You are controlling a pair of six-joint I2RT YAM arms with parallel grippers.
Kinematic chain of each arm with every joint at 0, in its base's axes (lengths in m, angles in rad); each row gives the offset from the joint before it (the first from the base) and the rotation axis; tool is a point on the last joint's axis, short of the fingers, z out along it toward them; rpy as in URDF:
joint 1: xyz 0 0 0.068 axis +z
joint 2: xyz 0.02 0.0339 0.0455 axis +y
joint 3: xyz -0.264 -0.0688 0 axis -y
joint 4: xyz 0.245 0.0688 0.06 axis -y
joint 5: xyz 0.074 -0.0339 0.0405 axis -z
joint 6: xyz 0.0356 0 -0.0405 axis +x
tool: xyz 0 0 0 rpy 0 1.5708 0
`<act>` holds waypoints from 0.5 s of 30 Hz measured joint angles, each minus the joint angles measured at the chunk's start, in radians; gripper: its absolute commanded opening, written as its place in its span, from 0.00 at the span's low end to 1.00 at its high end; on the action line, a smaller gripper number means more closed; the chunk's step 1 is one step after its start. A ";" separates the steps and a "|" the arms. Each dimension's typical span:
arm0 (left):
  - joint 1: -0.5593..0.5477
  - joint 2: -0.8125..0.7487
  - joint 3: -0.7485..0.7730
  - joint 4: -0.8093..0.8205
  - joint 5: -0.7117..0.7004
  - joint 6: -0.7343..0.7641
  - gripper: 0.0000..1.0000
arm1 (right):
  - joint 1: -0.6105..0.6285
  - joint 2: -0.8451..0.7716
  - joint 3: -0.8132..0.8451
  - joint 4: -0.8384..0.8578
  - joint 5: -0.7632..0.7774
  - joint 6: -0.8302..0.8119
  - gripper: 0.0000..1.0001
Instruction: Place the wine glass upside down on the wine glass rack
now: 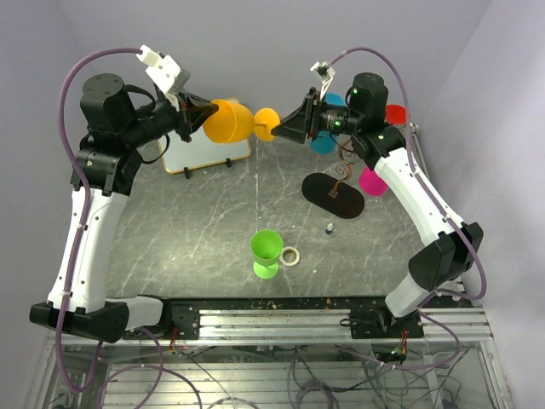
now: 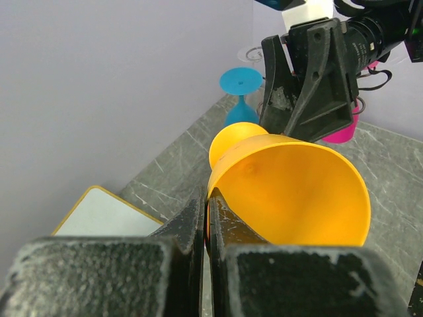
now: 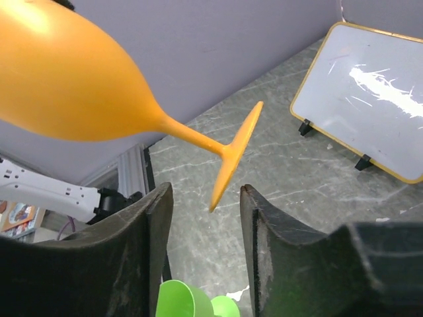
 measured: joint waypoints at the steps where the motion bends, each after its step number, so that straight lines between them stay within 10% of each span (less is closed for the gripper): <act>1: 0.000 0.000 0.000 0.000 0.000 0.002 0.07 | 0.002 0.005 0.004 -0.001 0.005 0.000 0.39; 15: -0.006 -0.007 -0.013 -0.005 -0.009 0.040 0.07 | 0.037 0.047 0.047 -0.024 0.063 -0.007 0.09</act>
